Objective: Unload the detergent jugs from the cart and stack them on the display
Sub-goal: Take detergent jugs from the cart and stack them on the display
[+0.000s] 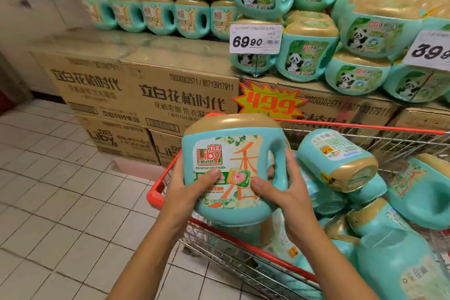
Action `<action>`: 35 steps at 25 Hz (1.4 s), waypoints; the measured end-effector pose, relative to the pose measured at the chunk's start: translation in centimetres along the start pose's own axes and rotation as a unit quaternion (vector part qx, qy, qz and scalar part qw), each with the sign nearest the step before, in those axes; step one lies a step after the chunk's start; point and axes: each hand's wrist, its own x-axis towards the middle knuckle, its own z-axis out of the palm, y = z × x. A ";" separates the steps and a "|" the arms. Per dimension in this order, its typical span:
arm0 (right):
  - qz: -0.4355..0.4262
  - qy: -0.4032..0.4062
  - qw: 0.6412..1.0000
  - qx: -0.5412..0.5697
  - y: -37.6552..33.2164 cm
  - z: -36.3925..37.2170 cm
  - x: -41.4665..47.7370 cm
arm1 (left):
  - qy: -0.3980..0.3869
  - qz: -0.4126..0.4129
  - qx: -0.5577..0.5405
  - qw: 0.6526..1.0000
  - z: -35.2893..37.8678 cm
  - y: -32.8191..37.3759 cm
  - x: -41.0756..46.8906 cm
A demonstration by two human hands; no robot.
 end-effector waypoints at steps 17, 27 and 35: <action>-0.090 0.043 0.995 0.002 3.7 23.7 14.3 | -0.135 0.083 0.098 0.983 -21.9 12.2 17.4; -0.130 0.082 0.983 -0.097 3.9 24.0 34.4 | -0.193 0.113 0.175 0.959 -21.4 14.6 40.2; -0.122 0.139 0.959 -0.215 2.2 20.2 49.1 | -0.220 0.168 0.189 0.942 -16.2 16.0 57.5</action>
